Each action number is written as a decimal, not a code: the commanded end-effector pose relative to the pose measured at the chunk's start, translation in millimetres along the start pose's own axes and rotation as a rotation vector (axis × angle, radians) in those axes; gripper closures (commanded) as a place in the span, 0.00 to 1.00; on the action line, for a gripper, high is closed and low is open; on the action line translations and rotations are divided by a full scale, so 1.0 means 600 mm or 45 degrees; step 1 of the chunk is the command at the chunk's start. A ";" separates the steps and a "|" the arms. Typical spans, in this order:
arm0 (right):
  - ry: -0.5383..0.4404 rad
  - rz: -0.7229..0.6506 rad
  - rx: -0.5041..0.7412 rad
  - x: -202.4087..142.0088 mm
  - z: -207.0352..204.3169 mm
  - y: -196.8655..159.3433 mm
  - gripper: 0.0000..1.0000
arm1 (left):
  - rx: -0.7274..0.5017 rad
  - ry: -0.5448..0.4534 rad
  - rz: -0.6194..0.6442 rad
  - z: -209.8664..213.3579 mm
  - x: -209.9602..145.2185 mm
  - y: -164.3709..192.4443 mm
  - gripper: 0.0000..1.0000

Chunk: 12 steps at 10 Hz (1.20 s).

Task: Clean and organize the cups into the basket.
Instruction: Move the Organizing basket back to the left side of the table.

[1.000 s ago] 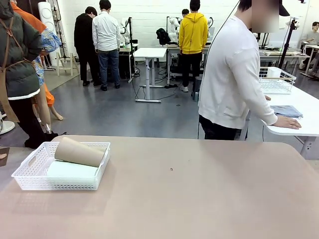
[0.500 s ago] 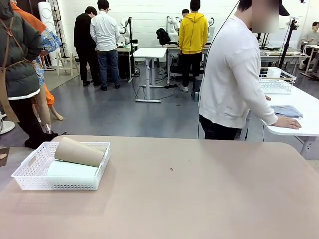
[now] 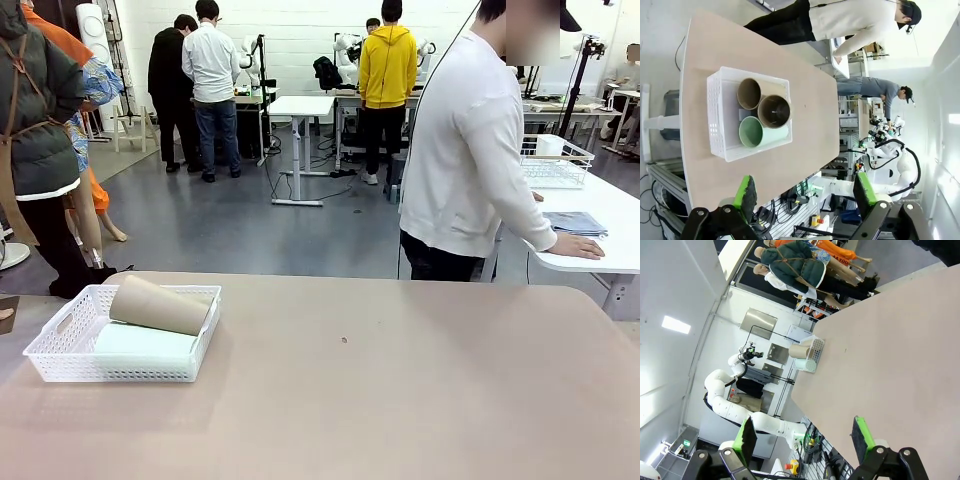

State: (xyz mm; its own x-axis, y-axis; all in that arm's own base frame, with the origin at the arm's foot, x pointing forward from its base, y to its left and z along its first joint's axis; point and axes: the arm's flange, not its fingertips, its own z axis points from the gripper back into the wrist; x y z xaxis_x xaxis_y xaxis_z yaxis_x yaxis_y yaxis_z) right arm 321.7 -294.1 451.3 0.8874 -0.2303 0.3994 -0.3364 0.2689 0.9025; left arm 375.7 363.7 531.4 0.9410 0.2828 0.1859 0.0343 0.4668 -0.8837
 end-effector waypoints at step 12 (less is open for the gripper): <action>-0.006 -0.017 -0.007 0.001 -0.001 0.003 0.00 | 0.011 -0.019 0.002 0.000 -0.005 -0.006 0.00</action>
